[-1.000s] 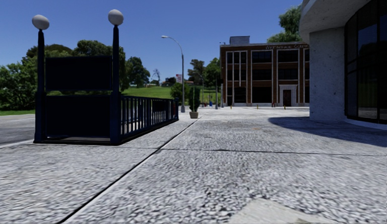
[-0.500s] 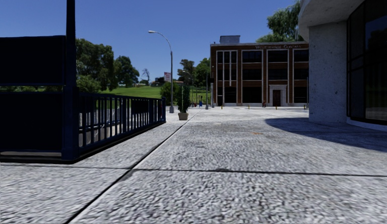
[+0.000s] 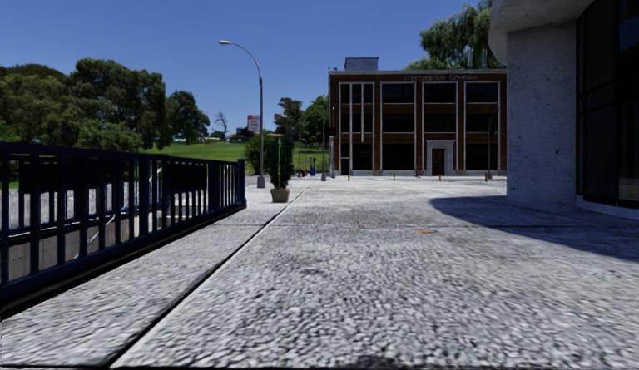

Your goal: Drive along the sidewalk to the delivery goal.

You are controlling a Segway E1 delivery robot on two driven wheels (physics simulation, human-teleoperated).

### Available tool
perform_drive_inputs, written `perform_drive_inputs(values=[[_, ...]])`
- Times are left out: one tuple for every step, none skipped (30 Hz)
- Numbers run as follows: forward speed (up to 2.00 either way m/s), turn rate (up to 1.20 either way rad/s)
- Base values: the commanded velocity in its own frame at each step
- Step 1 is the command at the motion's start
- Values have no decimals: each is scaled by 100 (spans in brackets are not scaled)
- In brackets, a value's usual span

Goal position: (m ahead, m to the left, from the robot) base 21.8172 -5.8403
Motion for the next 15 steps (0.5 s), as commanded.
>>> perform_drive_inputs(values=[[200, -29], [200, -29], [200, -29], [200, -29], [200, -29], [200, -29], [200, -29], [200, -29], [200, -29], [200, -29], [200, -29], [200, -29], [200, -29], [200, -29], [200, -29]])
